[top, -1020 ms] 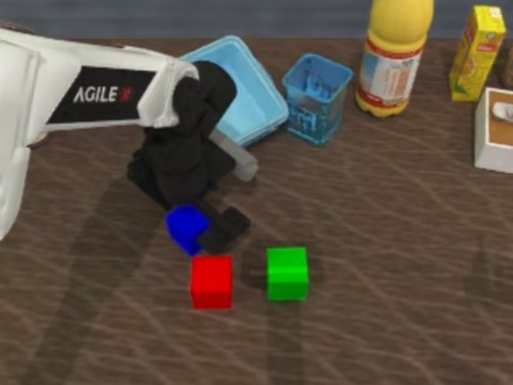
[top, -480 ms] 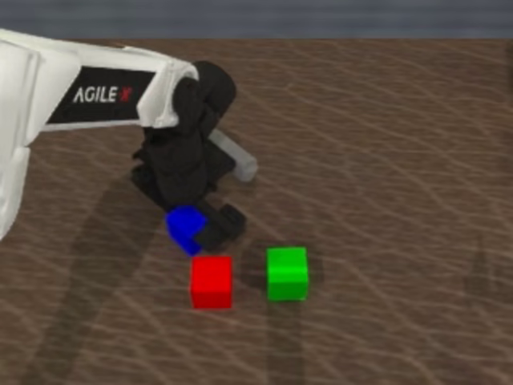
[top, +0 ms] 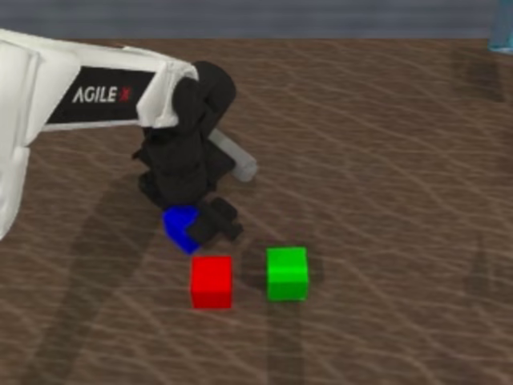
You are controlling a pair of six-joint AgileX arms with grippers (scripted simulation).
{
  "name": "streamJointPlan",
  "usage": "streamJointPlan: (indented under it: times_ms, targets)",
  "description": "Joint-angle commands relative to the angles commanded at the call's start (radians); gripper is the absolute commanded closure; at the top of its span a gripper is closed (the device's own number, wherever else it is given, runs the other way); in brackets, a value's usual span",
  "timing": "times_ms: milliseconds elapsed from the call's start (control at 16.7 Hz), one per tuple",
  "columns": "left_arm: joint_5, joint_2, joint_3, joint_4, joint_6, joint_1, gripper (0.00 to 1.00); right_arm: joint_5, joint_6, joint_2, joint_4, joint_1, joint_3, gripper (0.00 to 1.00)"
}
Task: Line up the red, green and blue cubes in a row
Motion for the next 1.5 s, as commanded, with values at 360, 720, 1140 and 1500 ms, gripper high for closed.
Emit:
streamJointPlan:
  times_ms: [360, 720, 1140, 1500]
  targets:
    - [0.000, 0.000, 0.000, 0.000, 0.000, 0.000, 1.00, 0.000, 0.000, 0.000, 0.000, 0.000, 0.000, 0.00]
    - [0.012, -0.068, 0.080, -0.120, -0.005, 0.004, 1.00, 0.000, 0.000, 0.000, 0.000, 0.000, 0.000, 0.00]
    - [0.009, -0.122, 0.152, -0.244, -0.007, 0.015, 1.00, 0.000, 0.000, 0.000, 0.000, 0.000, 0.000, 0.00]
    - [0.013, -0.051, 0.266, -0.303, 0.056, -0.082, 1.00, 0.000, 0.000, 0.000, 0.000, 0.000, 0.000, 0.00]
